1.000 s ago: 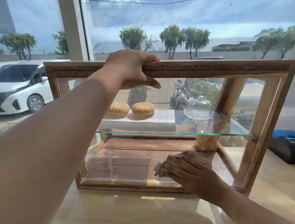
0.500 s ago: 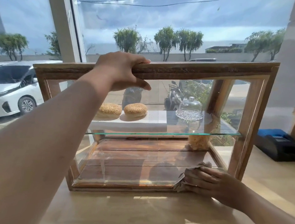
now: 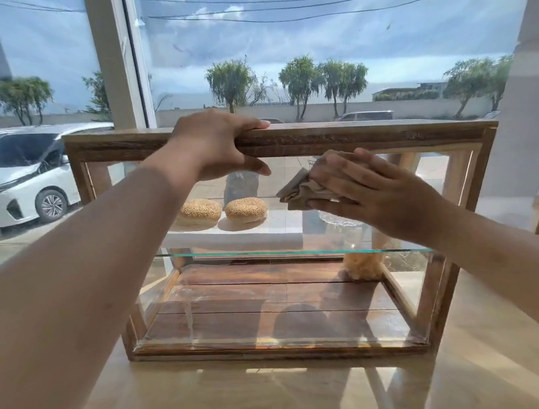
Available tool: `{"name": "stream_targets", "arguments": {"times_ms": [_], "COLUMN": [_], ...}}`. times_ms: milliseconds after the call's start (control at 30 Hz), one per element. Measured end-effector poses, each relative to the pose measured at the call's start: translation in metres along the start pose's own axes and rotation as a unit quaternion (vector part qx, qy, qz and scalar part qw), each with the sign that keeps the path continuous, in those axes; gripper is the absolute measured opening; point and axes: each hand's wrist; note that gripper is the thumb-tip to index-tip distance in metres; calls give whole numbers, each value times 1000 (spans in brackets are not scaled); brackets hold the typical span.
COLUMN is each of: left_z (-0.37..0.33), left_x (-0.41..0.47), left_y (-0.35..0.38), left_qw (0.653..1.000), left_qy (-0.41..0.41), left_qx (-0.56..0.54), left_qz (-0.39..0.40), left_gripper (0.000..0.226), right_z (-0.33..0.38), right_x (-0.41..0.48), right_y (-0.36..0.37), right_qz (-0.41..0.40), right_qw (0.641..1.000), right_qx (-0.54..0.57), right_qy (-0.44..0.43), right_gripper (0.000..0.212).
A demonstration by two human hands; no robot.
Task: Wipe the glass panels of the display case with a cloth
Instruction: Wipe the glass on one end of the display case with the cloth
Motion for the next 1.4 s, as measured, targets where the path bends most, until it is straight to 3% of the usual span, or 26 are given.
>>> {"name": "stream_targets", "arguments": {"times_ms": [100, 300, 533, 833, 1133, 1233, 1400], "left_z": [1, 0, -1, 0, -4, -5, -9], "left_x": [2, 5, 4, 1, 0, 2, 1], "left_y": [-3, -2, -1, -4, -7, -7, -5], "left_qw": [1000, 1000, 1000, 999, 1000, 1000, 1000], "left_qy": [-1, 3, -2, -16, -14, -16, -22], "left_qx": [3, 5, 11, 8, 11, 7, 1], "left_qz": [2, -8, 5, 42, 24, 14, 13], "left_gripper": [87, 83, 82, 85, 81, 82, 82], "right_z": [-19, -24, 38, 163, 186, 187, 192], "right_x": [0, -52, -73, -142, -186, -196, -197], "right_y": [-1, 0, 15, 11, -15, -30, -48], "right_qz": [4, 12, 21, 120, 145, 200, 247], "right_qw": [1000, 994, 990, 980, 969, 950, 885], "right_qx": [-10, -1, 40, 101, 134, 132, 145], "right_qy": [-2, 105, 132, 123, 146, 202, 368], "right_gripper": [54, 53, 50, 50, 42, 40, 25]}}
Point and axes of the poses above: each hand's wrist, its own x-axis towards the middle knuckle, its own y-axis out of the palm, z = x × y, and after that the axes turned 11 degrees about y, right-handed
